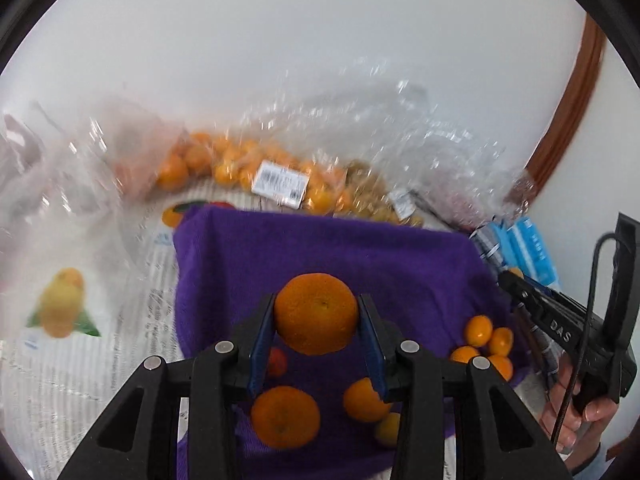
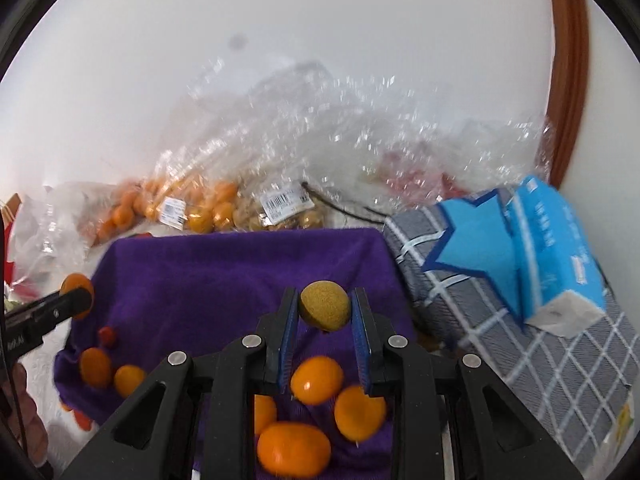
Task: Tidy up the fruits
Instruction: 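Carry both fruits onto the towel and open both grippers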
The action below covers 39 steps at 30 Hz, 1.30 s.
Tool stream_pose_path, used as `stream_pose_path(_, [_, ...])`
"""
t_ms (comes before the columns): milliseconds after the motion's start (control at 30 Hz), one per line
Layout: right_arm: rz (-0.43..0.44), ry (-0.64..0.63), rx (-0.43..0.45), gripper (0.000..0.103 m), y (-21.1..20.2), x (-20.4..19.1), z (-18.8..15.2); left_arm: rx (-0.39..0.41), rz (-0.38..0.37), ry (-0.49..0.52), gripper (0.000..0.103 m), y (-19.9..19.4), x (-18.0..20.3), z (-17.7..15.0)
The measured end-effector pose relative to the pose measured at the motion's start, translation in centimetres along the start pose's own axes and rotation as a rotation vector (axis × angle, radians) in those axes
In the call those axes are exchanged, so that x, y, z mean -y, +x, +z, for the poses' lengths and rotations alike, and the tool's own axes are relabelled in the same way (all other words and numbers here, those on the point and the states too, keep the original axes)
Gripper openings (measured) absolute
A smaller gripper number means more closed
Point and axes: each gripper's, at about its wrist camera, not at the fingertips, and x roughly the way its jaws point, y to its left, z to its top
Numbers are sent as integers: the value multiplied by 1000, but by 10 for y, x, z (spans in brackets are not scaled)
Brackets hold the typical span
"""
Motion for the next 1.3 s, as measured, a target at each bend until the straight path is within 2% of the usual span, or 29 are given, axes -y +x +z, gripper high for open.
stream_pose_path(233, [-7,44,-62,26,33,10,-7,-75,8,22,38,31,4,-10])
stream_pose_path(567, [-13,20,-93,26,47,7,-14,-95,40,85,39,35,14,-14])
stream_pose_path(667, [-17,0,-85,35,40,2,-14,-111,58,93,40,31,17,-13])
stream_pose_path(733, [-24,-5,-61,42,26,0,-13,-99,61,91,43,18,18,-15])
stream_pose_path(800, [-24,-1,-38,54,8,-3,-12,-79,61,91,48,1,19,-17])
stream_pose_path(900, [-17,13,-1,61,-31,-10,-15,-35,81,96,49,-36,24,-22])
stream_pose_path(967, [-9,0,-7,63,-56,-16,-18,2,95,90,52,-63,26,-28])
stream_pose_path(1033, [-11,-27,-5,63,-84,-26,-25,45,113,83,60,-92,30,-36])
stream_pose_path(1233, [-27,-28,20,65,-169,-40,-57,107,180,130,74,-161,50,-68])
stream_pose_path(1300, [-19,-22,46,81,-192,-40,-67,125,188,145,76,-182,57,-82])
